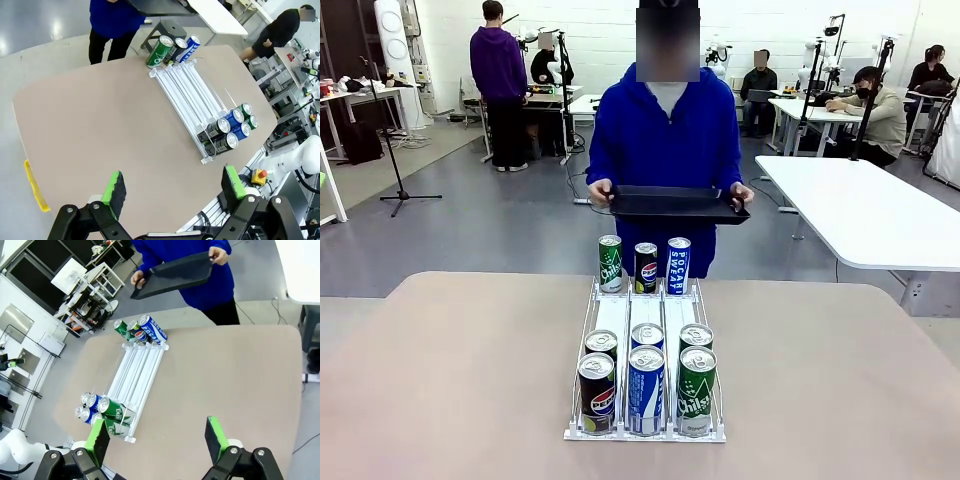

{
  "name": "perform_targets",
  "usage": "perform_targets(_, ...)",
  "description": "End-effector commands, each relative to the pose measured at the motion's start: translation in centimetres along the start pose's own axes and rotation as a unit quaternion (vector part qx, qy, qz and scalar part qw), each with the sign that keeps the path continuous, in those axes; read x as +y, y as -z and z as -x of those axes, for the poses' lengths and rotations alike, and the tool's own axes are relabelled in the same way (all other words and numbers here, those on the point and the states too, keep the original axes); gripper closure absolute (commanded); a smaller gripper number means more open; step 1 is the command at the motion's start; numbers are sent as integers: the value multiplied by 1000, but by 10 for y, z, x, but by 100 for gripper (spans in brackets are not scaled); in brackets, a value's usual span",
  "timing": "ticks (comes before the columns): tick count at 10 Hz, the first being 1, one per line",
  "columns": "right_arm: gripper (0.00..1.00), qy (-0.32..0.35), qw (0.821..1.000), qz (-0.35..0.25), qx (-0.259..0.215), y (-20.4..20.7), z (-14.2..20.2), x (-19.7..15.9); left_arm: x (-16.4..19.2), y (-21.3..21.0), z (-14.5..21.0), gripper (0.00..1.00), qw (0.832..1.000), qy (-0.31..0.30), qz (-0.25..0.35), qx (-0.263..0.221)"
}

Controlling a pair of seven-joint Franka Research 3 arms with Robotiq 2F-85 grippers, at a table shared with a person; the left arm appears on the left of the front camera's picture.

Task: Retrieve and hand over the desired beverage to the person.
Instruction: Pick up a can of the same type that the person held from the Automatic Can Dispenser.

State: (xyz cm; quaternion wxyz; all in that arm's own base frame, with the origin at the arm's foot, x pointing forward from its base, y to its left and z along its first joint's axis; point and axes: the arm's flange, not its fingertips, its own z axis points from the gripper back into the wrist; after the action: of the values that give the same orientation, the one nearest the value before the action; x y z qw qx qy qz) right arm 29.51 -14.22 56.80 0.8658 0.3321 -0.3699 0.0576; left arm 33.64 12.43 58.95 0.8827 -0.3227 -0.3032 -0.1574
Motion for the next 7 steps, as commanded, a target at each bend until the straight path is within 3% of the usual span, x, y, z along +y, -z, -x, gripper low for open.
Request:
perform_targets(1, 0, -5, 1000, -7, -6, 2, -2, -2, 2, -1, -1, 0, 1000, 10, 8, -3)
perform_targets(7, 0, -5, 1000, -7, -6, 2, -2, -2, 2, -1, -1, 0, 1000, 10, 8, -3)
